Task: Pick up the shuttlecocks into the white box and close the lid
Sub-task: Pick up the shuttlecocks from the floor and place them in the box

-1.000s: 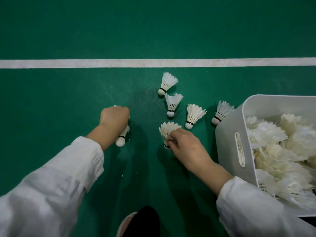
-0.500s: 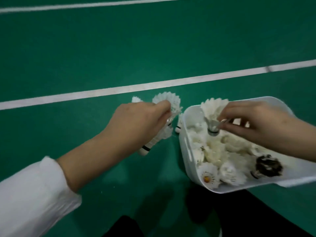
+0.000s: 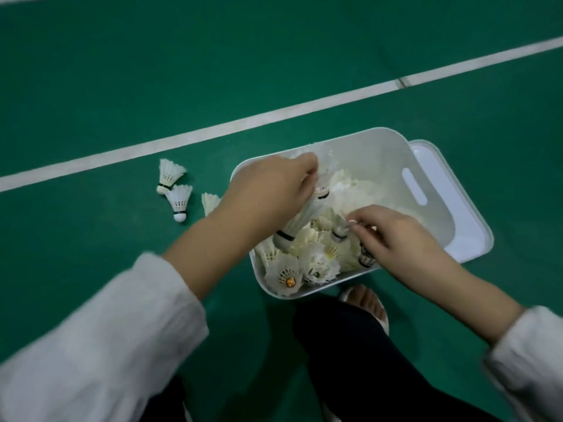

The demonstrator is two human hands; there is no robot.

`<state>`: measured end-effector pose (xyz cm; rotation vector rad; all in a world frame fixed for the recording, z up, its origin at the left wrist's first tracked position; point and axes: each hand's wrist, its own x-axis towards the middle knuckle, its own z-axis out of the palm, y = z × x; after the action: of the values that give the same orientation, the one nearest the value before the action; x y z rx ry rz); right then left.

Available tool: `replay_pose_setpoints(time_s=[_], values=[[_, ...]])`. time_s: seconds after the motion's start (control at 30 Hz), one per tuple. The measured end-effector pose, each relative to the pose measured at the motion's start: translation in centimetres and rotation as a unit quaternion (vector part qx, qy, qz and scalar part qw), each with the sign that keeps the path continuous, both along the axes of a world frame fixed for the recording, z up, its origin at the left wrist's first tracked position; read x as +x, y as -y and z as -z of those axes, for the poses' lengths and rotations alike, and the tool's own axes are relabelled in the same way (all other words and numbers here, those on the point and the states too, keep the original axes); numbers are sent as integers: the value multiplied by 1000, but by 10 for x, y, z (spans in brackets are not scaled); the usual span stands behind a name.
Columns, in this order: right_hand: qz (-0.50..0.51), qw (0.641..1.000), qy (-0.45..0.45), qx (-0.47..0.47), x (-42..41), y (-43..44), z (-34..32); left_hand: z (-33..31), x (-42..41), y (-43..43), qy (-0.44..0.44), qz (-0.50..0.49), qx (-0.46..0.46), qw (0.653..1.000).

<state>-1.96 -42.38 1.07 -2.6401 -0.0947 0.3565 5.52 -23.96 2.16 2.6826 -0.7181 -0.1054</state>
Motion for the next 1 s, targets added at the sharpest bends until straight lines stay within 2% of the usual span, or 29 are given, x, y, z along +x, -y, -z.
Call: replay_pose_setpoints(time_s=[0.13,0.23,0.37,0.4,0.47,0.53,0.57,0.6,0.7,0.77,0.87,1.0], values=[[-35,998,-2,-50,7,-7,26,21,-32,-4,-49,-74,-81,993],[-65,987,-76,-129,7,-8,53,31,-44,-4,-68,-79,-85,991],[-83,978,-128,-139,5,-12,56,30,-46,-2,-50,-76,-80,993],[-75,983,-109,-125,3,-13,48,29,-48,-3,-44,-73,-79,993],[-21,999,-4,-47,-3,-12,24,27,-54,-3,-26,-64,-75,995],[8,991,120,52,-9,-11,2,27,-60,-2,-8,-44,-83,996],[-7,986,149,72,-10,-11,-2,28,-62,1,5,-26,-84,996],[-35,985,152,73,-10,-10,-2,28,-63,3,20,-5,-80,997],[-100,991,83,36,-5,-12,13,28,-64,10,37,28,-52,998],[-97,991,88,34,-2,-7,22,28,-63,10,29,27,-54,998],[-42,992,117,23,5,5,24,24,-59,8,-46,-4,-100,994],[114,979,170,5,32,35,19,18,-58,6,-128,-22,-119,984]])
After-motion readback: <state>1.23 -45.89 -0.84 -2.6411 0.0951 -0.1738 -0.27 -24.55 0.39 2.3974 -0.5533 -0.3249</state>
